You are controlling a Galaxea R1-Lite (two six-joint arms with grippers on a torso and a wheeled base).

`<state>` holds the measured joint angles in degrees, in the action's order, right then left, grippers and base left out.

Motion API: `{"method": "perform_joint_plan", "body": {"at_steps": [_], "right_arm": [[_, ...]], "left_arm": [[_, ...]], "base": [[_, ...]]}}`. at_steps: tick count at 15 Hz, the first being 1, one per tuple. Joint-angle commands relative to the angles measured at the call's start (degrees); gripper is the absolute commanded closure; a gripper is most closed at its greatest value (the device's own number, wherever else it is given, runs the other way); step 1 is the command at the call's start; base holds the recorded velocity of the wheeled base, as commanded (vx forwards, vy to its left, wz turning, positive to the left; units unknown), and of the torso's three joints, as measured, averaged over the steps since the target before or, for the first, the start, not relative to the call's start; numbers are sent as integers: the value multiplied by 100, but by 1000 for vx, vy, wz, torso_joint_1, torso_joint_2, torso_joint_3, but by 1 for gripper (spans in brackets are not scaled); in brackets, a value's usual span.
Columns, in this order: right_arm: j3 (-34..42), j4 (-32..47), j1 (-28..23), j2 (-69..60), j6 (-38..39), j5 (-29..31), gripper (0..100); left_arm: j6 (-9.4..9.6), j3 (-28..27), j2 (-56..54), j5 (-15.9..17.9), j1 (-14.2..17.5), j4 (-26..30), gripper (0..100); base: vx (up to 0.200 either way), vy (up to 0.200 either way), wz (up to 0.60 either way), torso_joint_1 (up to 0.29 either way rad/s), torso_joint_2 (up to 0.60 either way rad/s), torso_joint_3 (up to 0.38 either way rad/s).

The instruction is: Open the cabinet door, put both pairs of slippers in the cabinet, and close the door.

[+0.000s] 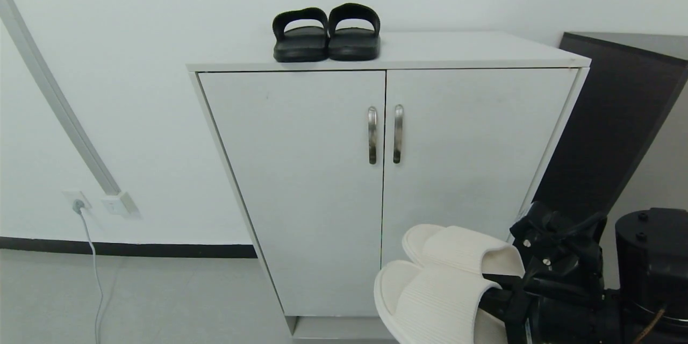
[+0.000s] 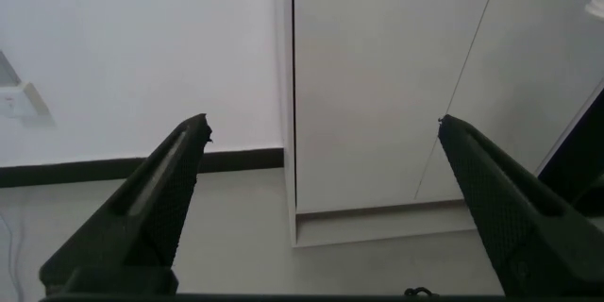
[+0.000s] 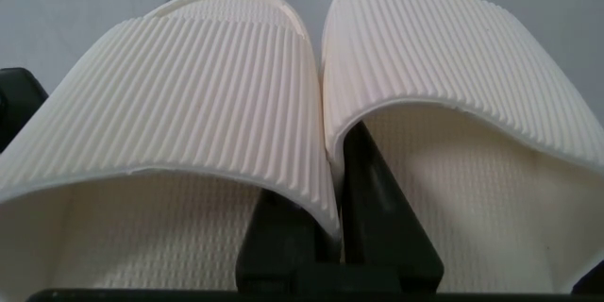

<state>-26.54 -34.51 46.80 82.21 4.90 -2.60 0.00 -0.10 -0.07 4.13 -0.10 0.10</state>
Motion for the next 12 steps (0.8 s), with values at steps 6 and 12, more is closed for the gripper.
{"method": "perform_joint_plan", "body": {"at_steps": [6,12], "right_arm": [[35,-3,5,-4,-7,5,100],[105,-3,5,40,2,-30,100]], "left_arm": [[18,1,7,9,1,-1,0],[26,-8,227,9,-25,8,0]], "base": [[0,0,0,-6,149,138],[0,0,0,0,0,0]]}}
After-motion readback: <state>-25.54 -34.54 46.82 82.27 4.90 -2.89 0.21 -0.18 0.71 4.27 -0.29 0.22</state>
